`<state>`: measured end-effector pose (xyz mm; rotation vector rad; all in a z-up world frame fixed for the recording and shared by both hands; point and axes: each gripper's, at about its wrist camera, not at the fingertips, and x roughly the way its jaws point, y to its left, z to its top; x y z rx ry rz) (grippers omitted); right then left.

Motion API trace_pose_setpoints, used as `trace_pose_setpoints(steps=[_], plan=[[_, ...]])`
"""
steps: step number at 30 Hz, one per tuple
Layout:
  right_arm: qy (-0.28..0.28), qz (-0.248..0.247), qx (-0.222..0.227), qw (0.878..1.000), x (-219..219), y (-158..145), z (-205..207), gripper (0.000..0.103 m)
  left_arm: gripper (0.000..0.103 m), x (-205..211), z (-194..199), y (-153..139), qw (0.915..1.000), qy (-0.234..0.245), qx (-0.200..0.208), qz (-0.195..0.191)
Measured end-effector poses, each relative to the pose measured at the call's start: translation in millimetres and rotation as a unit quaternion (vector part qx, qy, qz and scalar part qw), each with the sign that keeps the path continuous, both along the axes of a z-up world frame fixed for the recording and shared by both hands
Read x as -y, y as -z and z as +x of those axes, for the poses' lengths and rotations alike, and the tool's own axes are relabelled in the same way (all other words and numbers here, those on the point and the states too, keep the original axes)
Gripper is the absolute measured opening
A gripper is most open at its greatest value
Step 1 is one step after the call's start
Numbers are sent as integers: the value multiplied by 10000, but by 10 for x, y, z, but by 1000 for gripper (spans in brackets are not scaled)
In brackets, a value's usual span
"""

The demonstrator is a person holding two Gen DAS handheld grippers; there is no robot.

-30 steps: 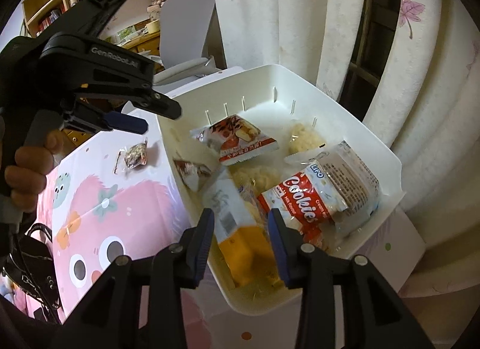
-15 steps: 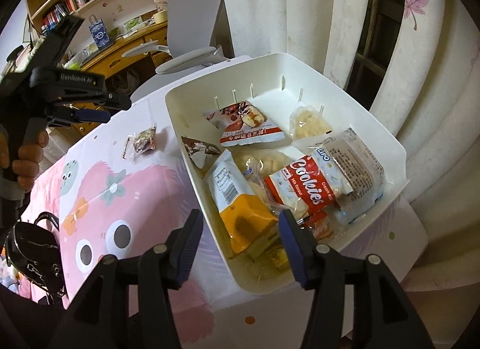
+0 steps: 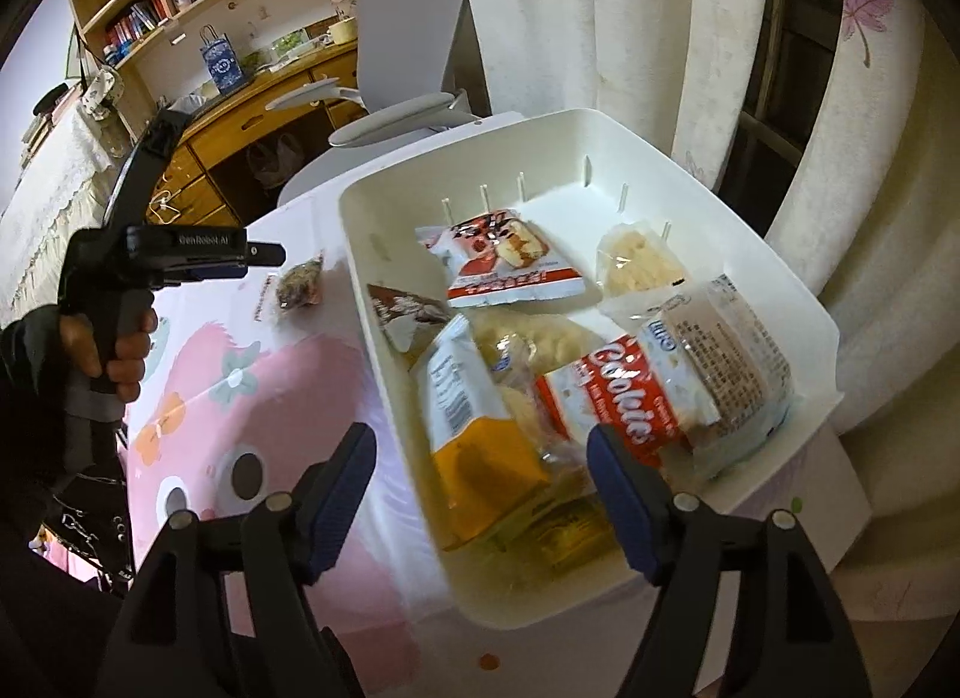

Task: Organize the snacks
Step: 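Lower the left gripper onto the clear nut-cookie bag and grasp it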

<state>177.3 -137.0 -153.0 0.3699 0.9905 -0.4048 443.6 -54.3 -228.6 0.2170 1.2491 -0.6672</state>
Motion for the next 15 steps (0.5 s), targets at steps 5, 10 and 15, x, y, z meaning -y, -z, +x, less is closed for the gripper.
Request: trace_pose_setpoints(steps=[5, 10, 15], plan=[[-10, 17, -210, 9998, 194, 83, 79, 74, 54, 123, 61, 230, 9997, -190, -111, 99], [-10, -9, -395, 9992, 350, 164, 173, 74, 57, 215, 115, 334, 9990, -342, 39, 267], [-12, 7, -468, 9989, 464, 231, 238, 74, 60, 246, 141, 401, 9986, -415, 95, 311]])
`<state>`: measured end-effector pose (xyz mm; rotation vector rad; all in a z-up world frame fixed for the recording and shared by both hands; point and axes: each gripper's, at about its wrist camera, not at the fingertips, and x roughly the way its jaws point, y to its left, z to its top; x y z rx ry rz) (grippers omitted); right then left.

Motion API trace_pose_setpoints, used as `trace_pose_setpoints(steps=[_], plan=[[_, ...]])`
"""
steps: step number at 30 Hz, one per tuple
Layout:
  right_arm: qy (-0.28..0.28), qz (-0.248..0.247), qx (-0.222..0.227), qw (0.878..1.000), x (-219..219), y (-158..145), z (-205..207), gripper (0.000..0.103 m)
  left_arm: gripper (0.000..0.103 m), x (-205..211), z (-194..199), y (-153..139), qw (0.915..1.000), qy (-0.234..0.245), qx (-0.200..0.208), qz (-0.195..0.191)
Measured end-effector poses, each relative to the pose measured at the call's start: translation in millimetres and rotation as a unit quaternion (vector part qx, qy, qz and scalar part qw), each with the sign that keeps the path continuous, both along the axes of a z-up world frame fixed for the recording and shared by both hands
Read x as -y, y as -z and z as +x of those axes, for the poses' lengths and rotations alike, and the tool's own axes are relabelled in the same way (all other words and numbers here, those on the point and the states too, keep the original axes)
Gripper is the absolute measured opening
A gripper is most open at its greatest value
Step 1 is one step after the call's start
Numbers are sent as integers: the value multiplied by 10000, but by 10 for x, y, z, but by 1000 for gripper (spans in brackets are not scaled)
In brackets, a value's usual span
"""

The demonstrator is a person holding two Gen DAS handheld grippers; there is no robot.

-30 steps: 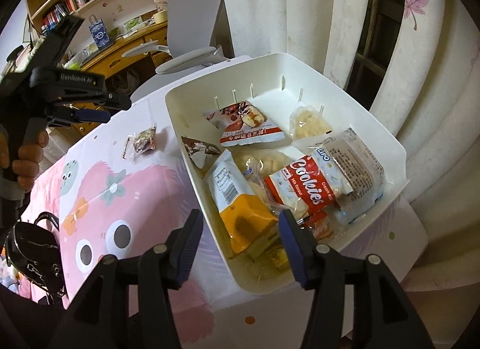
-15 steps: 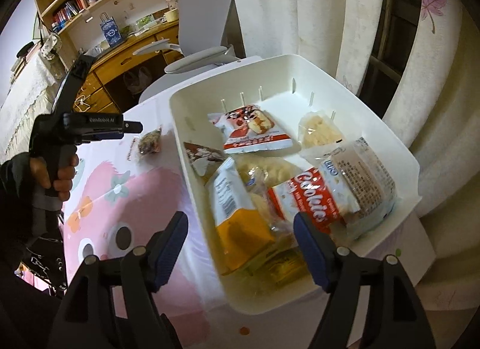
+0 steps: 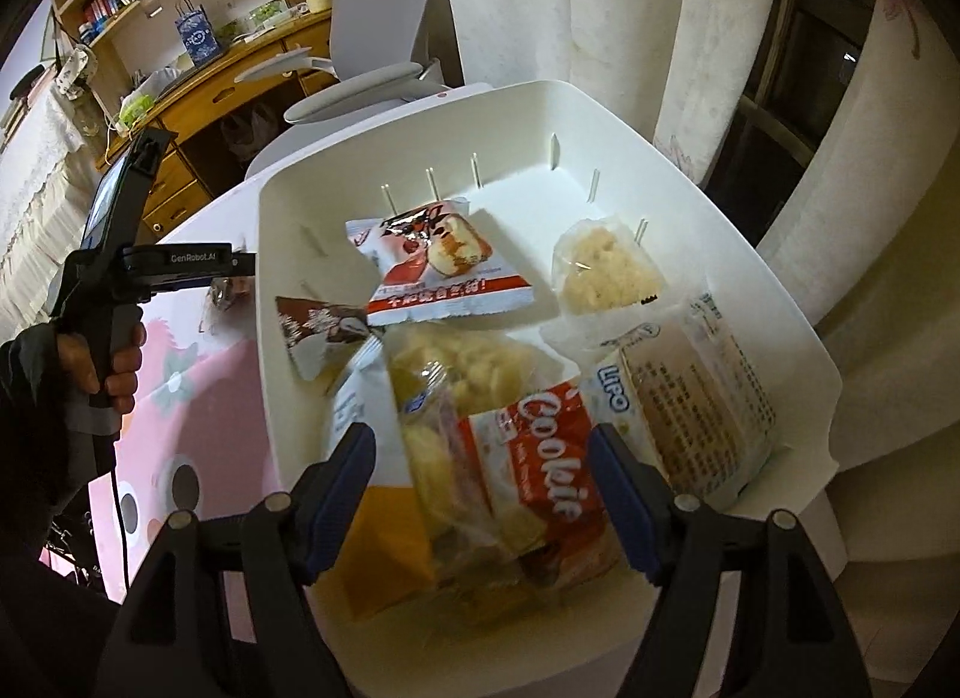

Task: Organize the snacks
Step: 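Lower the left gripper onto the clear nut-cookie bag and grasp it, then carry the nut-cookie bag with the left gripper over the tray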

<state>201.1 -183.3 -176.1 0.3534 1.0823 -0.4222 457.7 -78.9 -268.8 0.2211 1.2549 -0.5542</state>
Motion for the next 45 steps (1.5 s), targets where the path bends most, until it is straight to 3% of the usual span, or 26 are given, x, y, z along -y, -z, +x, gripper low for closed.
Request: trace_pose_setpoints(steps=[11, 18, 30, 45], plan=[[-65, 21, 33, 10000, 96, 35, 91, 74, 58, -96, 28, 25, 9994, -246, -25, -254], [33, -5, 64, 10000, 123, 35, 69, 74, 45, -122, -34, 23, 9991, -368, 213, -66], [-192, -143, 234, 9994, 95, -162, 12, 74, 43, -253, -294, -22, 9981, -562, -40, 249], [-8, -110, 368, 9993, 137, -357, -309, 74, 44, -323, -1031, -640, 9989, -375, -250, 92]])
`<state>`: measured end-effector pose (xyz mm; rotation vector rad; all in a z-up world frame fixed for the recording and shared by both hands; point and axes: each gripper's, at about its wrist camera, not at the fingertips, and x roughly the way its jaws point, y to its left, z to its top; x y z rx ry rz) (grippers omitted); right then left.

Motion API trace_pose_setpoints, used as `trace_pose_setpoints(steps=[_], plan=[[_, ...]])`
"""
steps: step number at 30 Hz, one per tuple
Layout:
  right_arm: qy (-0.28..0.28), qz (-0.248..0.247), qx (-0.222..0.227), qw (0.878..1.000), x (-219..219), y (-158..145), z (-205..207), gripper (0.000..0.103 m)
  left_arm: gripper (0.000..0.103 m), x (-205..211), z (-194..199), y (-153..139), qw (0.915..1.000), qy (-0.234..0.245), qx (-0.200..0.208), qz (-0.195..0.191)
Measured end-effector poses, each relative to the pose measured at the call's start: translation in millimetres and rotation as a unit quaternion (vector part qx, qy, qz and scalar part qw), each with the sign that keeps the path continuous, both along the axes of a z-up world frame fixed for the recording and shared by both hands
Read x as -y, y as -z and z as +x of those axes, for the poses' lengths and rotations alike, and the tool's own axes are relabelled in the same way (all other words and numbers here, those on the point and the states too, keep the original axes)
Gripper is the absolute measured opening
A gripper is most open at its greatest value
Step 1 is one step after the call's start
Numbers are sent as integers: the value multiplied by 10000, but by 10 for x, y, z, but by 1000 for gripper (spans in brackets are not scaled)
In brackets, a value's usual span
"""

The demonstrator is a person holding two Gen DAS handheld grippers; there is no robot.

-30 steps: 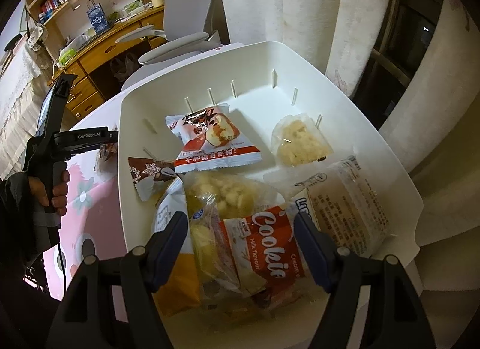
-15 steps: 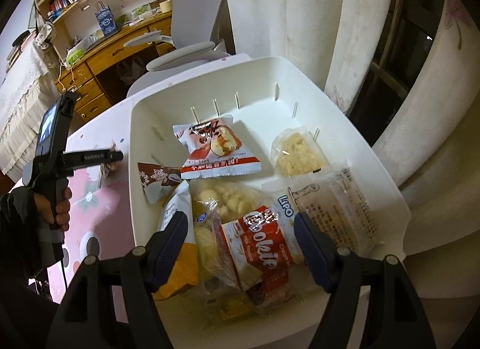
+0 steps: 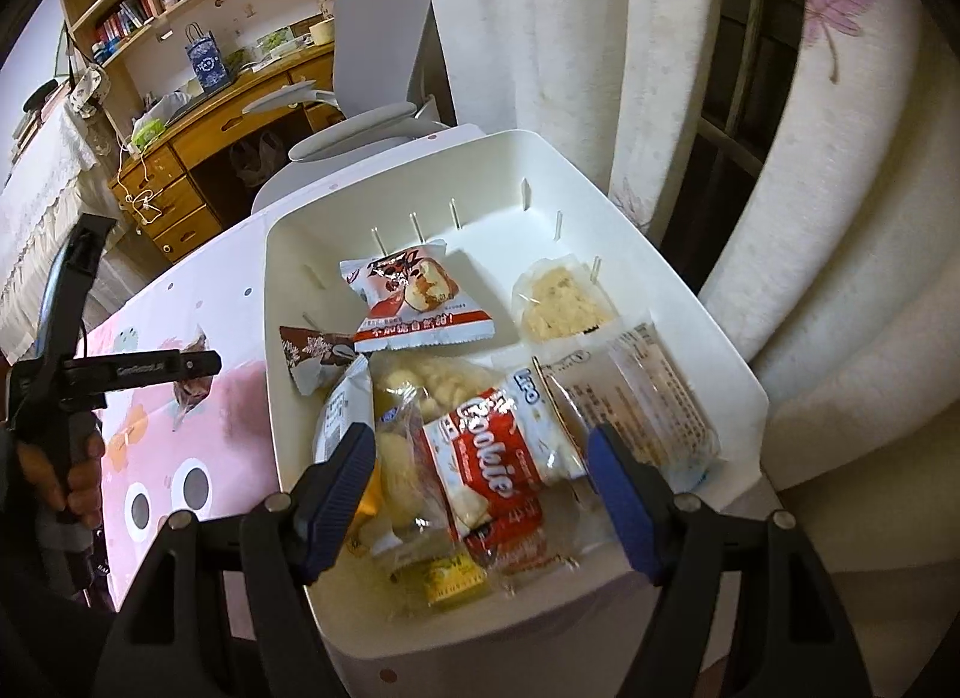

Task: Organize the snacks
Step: 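Carry the nut-cookie bag with the left gripper over the tray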

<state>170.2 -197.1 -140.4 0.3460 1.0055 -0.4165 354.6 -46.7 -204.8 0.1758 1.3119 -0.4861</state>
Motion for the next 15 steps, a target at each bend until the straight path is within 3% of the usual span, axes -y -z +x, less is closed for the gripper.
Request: trace_pose_setpoints(steps=[7, 15], plan=[[-49, -4, 213, 9998, -22, -181, -239, 74, 44, 141, -359, -432, 9990, 249, 257, -263], [-113, -31, 507, 9986, -52, -379, -573, 85, 45, 437, -745, -742, 9955, 606, 411, -603]])
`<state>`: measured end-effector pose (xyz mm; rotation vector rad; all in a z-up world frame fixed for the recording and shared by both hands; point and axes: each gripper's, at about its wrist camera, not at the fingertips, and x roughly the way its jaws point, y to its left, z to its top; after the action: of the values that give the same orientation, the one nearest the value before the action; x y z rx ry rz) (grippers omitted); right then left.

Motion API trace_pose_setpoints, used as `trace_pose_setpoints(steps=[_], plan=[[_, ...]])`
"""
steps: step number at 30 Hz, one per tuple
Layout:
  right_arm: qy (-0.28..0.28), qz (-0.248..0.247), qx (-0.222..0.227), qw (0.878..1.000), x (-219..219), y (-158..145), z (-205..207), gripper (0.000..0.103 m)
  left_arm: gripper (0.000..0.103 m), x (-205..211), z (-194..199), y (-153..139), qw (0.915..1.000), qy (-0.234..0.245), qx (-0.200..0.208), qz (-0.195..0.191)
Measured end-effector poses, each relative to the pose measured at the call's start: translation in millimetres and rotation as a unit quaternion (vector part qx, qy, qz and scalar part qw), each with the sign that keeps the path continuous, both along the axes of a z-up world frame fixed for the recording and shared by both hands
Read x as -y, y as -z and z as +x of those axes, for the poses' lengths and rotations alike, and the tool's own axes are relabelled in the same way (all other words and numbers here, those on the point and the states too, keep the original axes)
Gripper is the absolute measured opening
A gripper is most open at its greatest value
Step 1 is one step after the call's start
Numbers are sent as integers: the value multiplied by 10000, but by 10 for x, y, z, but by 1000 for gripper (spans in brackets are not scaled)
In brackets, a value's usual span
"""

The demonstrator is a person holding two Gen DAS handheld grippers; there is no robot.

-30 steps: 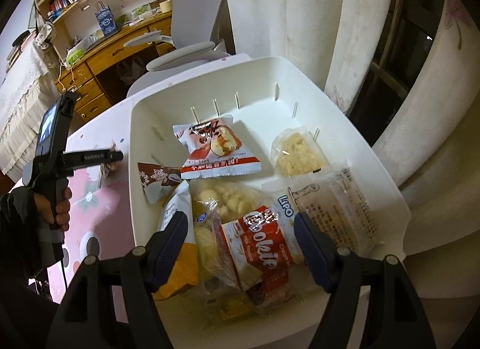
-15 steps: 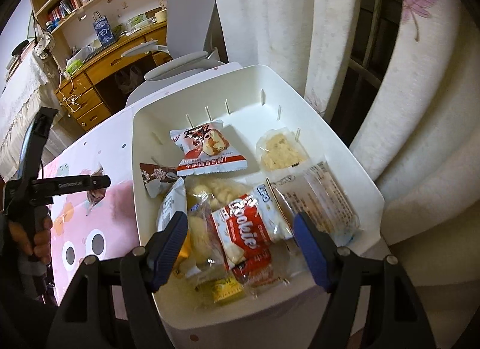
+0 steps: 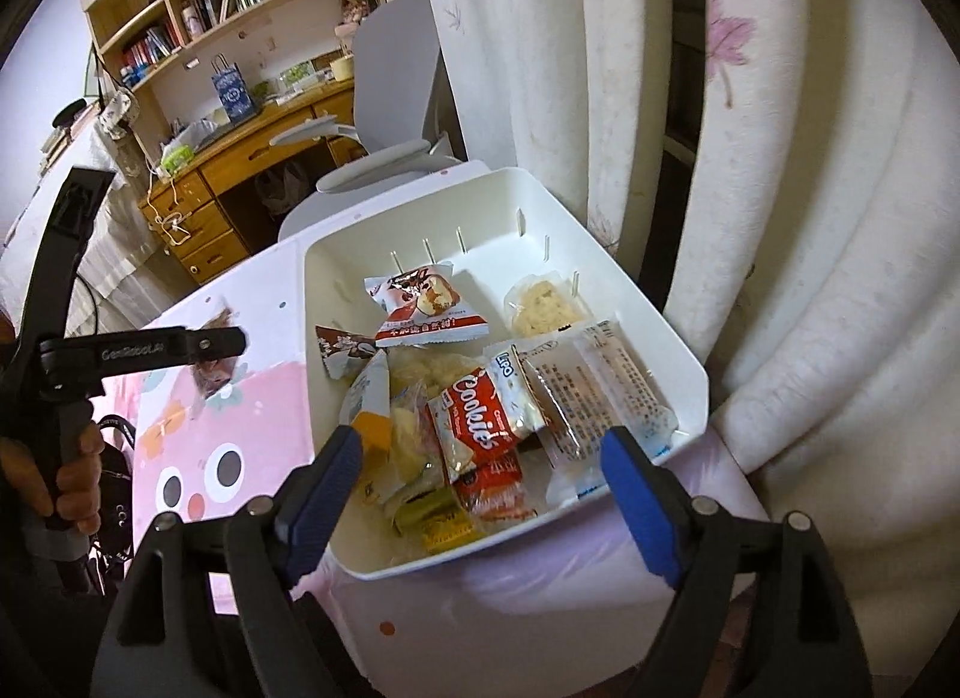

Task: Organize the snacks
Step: 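Carry the nut-cookie bag with the left gripper over the tray, then open the left gripper to drop the nut-cookie bag into the tray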

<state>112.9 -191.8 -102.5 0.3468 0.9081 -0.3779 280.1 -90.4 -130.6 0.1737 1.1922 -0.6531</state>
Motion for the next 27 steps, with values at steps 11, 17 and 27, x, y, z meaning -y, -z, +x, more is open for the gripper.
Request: trace_pose_setpoints(steps=[11, 17, 27], plan=[[-84, -252, 203, 9994, -41, -150, -334, 92, 28, 755, -407, -345, 9947, 750, 384, -586], [-81, -313, 226, 9992, 8, -218, -486, 93, 28, 749, -586, -484, 9941, 741, 413, -683], [-290, 97, 241, 9992, -23, -442, -691, 97, 41, 180, -1001, -681, 9987, 94, 245, -433]])
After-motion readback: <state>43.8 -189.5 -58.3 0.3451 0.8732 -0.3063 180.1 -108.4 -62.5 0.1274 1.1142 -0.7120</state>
